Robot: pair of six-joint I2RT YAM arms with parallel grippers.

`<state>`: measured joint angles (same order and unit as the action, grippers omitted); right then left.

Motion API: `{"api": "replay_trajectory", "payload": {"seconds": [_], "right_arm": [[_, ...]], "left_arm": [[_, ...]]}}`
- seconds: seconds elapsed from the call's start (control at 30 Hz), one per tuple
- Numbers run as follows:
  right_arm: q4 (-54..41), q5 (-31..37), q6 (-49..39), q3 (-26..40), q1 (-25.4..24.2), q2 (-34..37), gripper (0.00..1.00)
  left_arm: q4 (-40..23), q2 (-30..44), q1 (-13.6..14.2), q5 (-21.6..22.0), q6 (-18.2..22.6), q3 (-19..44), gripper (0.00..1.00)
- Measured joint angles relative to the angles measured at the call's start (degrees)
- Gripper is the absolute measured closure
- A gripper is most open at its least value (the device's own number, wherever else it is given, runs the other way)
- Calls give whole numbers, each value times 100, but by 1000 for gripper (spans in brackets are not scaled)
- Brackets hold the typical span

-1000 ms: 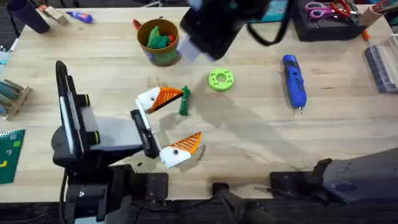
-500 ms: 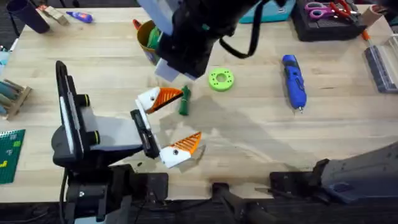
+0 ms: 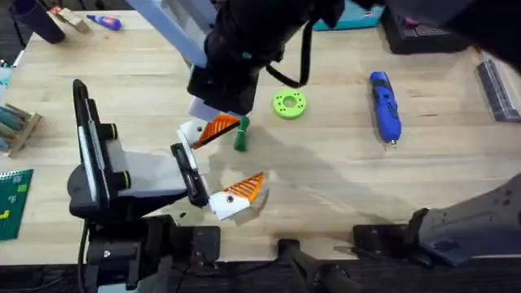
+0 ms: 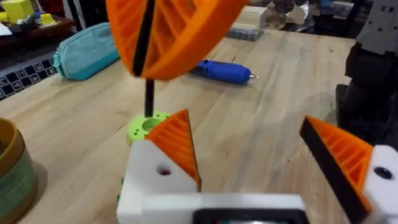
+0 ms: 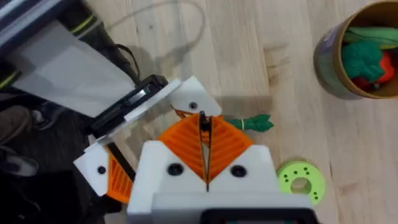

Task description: Pick up the gripper from the table and insert it into the empty holder that is missing its gripper. Then pick up a screw, insert it into the mounting hole, and use the screwdriver to tighten it. Finally, clean up the table by picking up the vegetable and placing it into the bucket.

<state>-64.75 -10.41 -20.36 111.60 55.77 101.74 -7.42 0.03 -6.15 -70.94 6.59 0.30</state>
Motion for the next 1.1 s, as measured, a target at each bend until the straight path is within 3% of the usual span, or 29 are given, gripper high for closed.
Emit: {"api": "replay_trajectory", "payload": {"seconds": [0.83, 1.1], "right_arm": [[-79, 16, -75, 1, 163, 327, 996], [-266, 530, -151, 267, 465, 327, 996]], "left_arm": [[0, 0, 0, 0, 0, 0, 15], [0, 0, 0, 0, 0, 0, 15]]}}
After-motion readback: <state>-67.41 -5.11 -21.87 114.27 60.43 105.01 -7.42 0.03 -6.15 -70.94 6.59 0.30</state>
